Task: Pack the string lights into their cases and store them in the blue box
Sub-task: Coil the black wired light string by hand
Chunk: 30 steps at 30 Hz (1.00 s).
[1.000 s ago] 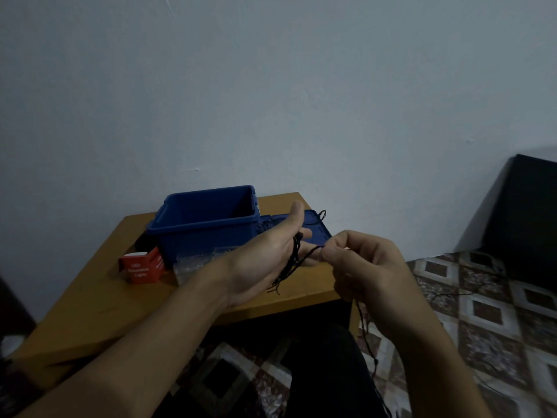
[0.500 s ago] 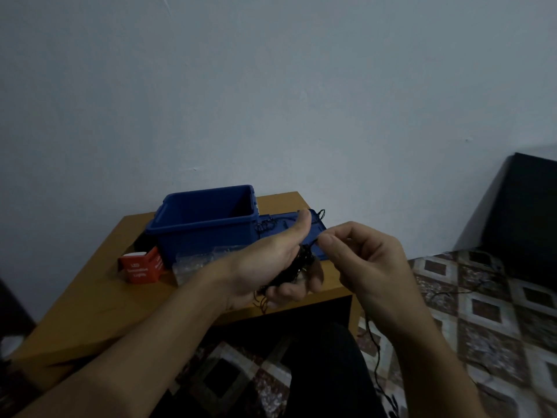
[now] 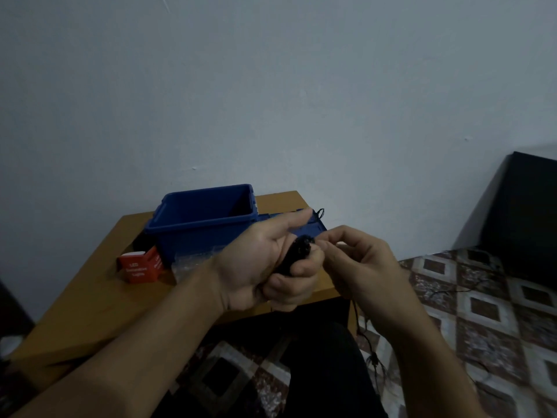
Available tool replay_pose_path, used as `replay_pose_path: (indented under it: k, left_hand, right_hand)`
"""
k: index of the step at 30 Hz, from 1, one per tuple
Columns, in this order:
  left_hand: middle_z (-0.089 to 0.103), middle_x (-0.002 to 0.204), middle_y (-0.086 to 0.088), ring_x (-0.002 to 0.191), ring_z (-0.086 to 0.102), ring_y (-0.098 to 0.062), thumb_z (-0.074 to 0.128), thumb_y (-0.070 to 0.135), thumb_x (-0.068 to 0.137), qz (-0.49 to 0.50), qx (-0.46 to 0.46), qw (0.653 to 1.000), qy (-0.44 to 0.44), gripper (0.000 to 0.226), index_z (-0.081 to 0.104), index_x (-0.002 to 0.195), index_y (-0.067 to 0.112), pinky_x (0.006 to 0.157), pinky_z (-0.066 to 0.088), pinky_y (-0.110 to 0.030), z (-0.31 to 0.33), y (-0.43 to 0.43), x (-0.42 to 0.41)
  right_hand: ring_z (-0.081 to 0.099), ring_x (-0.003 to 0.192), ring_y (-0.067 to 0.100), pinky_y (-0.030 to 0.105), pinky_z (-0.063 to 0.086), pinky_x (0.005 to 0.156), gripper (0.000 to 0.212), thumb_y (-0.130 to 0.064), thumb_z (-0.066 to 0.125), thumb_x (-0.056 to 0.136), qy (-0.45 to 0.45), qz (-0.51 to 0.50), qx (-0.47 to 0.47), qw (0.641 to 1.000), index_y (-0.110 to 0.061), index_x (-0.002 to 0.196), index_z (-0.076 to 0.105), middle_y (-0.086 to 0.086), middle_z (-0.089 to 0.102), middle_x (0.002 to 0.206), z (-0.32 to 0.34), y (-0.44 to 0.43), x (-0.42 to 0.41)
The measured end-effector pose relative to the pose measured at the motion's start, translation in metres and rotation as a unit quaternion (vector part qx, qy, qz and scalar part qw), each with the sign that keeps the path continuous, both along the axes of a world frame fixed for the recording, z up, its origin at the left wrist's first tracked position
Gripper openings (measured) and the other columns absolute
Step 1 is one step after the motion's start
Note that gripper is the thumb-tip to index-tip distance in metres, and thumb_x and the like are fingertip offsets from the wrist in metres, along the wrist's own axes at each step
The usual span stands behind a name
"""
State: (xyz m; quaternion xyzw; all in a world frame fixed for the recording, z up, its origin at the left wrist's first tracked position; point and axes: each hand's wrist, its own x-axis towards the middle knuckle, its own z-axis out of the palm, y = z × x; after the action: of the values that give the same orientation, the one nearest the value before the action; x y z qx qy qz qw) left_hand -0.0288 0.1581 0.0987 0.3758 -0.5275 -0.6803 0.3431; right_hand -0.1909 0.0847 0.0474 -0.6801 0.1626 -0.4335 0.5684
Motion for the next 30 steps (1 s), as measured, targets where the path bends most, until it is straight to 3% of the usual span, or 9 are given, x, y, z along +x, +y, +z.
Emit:
replay_pose_path:
  k: [3, 7, 10, 12, 15, 17, 20, 23, 30]
  left_hand:
    - [0.040, 0.056, -0.002, 0.048, 0.028, -0.018, 0.023, 0.044, 0.100, 0.005, -0.022, 0.997, 0.069, 0.051, 0.050, 0.077, 0.008, 0.049, 0.030, -0.030, 0.002, 0.000, -0.001]
    - [0.056, 0.075, -0.013, 0.066, 0.053, -0.024, 0.030, 0.036, 0.098, 0.021, -0.045, 0.990, 0.131, 0.045, 0.057, 0.096, 0.001, 0.068, 0.044, -0.037, 0.003, 0.000, -0.002]
    - [0.061, 0.082, -0.016, 0.073, 0.057, -0.029, 0.035, 0.041, 0.098, 0.055, -0.070, 0.985, 0.148, 0.048, 0.061, 0.099, 0.001, 0.074, 0.045, -0.043, 0.005, -0.001, -0.002]
    - [0.062, 0.081, -0.014, 0.072, 0.058, -0.029, 0.037, 0.046, 0.097, 0.080, -0.084, 0.981, 0.155, 0.051, 0.062, 0.098, 0.002, 0.074, 0.045, -0.043, 0.007, -0.002, -0.001]
    - [0.063, 0.081, -0.013, 0.069, 0.060, -0.027, 0.039, 0.054, 0.095, 0.102, -0.086, 0.975, 0.179, 0.056, 0.063, 0.098, 0.004, 0.072, 0.046, -0.041, 0.010, -0.002, 0.001]
    - [0.064, 0.081, -0.012, 0.069, 0.061, -0.026, 0.040, 0.057, 0.094, 0.117, -0.085, 0.969, 0.198, 0.058, 0.063, 0.098, 0.004, 0.072, 0.048, -0.040, 0.012, -0.001, 0.000]
    - [0.065, 0.083, -0.013, 0.068, 0.062, -0.025, 0.038, 0.056, 0.094, 0.168, -0.087, 0.959, 0.213, 0.058, 0.064, 0.099, 0.004, 0.069, 0.053, -0.038, 0.013, 0.001, -0.005]
    - [0.069, 0.091, -0.014, 0.076, 0.065, -0.025, 0.038, 0.047, 0.096, 0.207, -0.097, 0.949, 0.219, 0.053, 0.059, 0.115, 0.003, 0.072, 0.054, -0.037, 0.015, 0.002, -0.007]
    - [0.072, 0.110, -0.015, 0.098, 0.071, -0.027, 0.038, 0.008, 0.097, 0.245, -0.139, 0.937, 0.205, 0.035, 0.052, 0.128, 0.003, 0.089, 0.057, -0.037, 0.015, -0.001, -0.005]
  right_hand:
    - [0.046, 0.055, 0.022, 0.032, 0.038, 0.053, 0.021, -0.028, 0.064, 0.091, 0.000, 0.012, 0.011, 1.000, -0.008, 0.084, 0.068, 0.006, 0.058, 0.061, -0.001, 0.000, 0.001]
    - [0.067, 0.072, 0.028, 0.051, 0.055, 0.078, 0.021, -0.018, 0.062, 0.098, 0.042, 0.003, -0.023, 0.999, -0.020, 0.080, 0.074, 0.009, 0.072, 0.075, -0.002, 0.000, 0.000]
    - [0.065, 0.071, 0.014, 0.037, 0.055, 0.075, 0.034, -0.016, 0.060, 0.098, 0.079, 0.005, -0.034, 0.996, -0.033, 0.070, 0.070, -0.005, 0.069, 0.069, -0.002, 0.000, 0.001]
    - [0.065, 0.071, 0.013, 0.028, 0.050, 0.070, 0.026, -0.015, 0.061, 0.098, 0.088, 0.008, -0.035, 0.995, -0.031, 0.079, 0.069, -0.006, 0.070, 0.072, -0.002, 0.001, 0.001]
    - [0.071, 0.073, 0.025, 0.036, 0.056, 0.070, 0.005, -0.016, 0.063, 0.096, 0.082, 0.001, -0.013, 0.997, -0.014, 0.098, 0.067, 0.004, 0.075, 0.081, -0.002, -0.001, 0.001]
    - [0.072, 0.075, 0.032, 0.048, 0.057, 0.075, 0.014, -0.021, 0.065, 0.093, 0.089, 0.008, -0.004, 0.996, -0.007, 0.096, 0.068, 0.008, 0.076, 0.084, -0.002, 0.000, 0.001]
    - [0.073, 0.080, 0.031, 0.052, 0.056, 0.080, 0.018, -0.022, 0.063, 0.096, 0.131, 0.023, -0.012, 0.991, -0.006, 0.103, 0.069, 0.006, 0.077, 0.090, -0.003, 0.002, 0.003]
    - [0.074, 0.083, 0.025, 0.047, 0.056, 0.080, 0.015, -0.014, 0.058, 0.101, 0.150, -0.001, -0.005, 0.989, -0.015, 0.115, 0.064, 0.002, 0.078, 0.094, -0.006, -0.001, 0.004]
    - [0.063, 0.066, 0.015, 0.027, 0.054, 0.066, 0.013, -0.019, 0.059, 0.101, 0.179, 0.009, -0.028, 0.983, -0.012, 0.097, 0.069, 0.004, 0.075, 0.083, -0.007, -0.002, 0.002]
